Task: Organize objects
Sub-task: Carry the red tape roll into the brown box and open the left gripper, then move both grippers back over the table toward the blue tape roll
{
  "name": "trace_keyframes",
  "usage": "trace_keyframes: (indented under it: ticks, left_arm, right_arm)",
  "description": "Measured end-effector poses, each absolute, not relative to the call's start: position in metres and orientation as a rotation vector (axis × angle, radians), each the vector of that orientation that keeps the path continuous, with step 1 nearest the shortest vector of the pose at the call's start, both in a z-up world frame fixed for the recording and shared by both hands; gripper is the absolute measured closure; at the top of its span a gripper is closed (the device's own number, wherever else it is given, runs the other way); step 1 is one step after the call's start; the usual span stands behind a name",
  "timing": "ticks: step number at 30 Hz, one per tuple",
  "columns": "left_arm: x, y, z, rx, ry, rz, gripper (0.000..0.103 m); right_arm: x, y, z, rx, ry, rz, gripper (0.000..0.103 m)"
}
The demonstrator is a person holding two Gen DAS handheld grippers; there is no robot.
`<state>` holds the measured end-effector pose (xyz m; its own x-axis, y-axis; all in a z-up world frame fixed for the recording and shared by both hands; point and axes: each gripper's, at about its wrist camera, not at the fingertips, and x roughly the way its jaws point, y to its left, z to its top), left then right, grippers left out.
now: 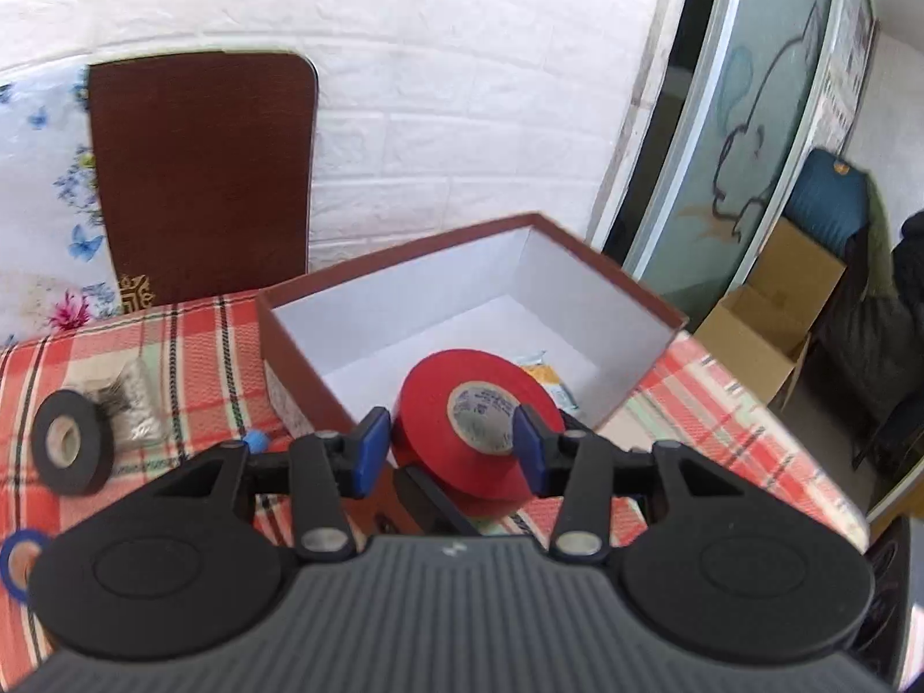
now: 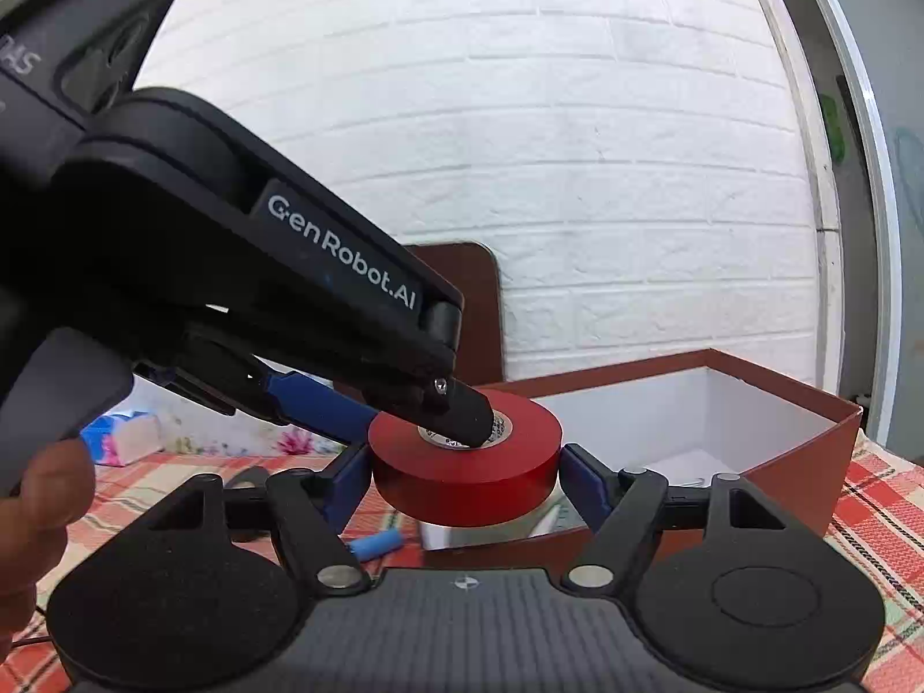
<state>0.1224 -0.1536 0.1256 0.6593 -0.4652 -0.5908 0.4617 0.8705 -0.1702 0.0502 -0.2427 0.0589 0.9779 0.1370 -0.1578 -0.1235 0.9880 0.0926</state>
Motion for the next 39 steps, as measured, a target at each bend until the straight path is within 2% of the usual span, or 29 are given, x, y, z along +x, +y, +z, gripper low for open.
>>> trace_keyframes:
  ticks: [2,3,4,7,8,10,17,23,30,39]
  left_arm:
    - [0.134,-0.164,0.117,0.011,0.675,-0.479,0.036]
    - [0.138,-0.166,0.115,0.019,0.655,-0.445,0.021]
    - [0.142,-0.168,0.114,0.03,0.643,-0.418,0.013]
    - [0.148,-0.169,0.113,0.048,0.613,-0.376,0.006]
    - [0.148,-0.17,0.113,0.064,0.601,-0.358,0.005]
    - [0.146,-0.17,0.114,0.1,0.565,-0.318,0.004]
    - [0.146,-0.174,0.114,0.216,0.526,-0.15,0.004]
    - [0.138,-0.166,0.118,0.171,0.531,-0.149,0.004]
    - [0.108,-0.156,0.117,0.16,0.514,-0.172,0.004]
    - [0.069,-0.135,0.097,0.176,0.544,-0.167,0.004]
  right_arm:
    - [0.07,-0.25,0.054,0.094,0.211,0.123,0.031]
    - [0.081,-0.251,0.051,0.084,0.226,0.111,0.03]
    - [0.09,-0.249,0.049,0.048,0.223,0.086,0.03]
    - [0.113,-0.254,0.045,0.048,0.247,0.044,0.024]
    - [0.117,-0.255,0.045,0.049,0.243,0.037,0.019]
    - [0.119,-0.258,0.044,0.056,0.224,0.017,0.016]
    - [0.108,-0.259,0.039,0.048,0.155,-0.053,0.015]
    - [0.108,-0.277,0.05,0.099,0.157,-0.156,0.012]
    - [0.06,-0.285,0.039,0.191,0.102,-0.143,0.009]
    - [0.018,-0.26,0.026,0.162,0.119,-0.083,0.009]
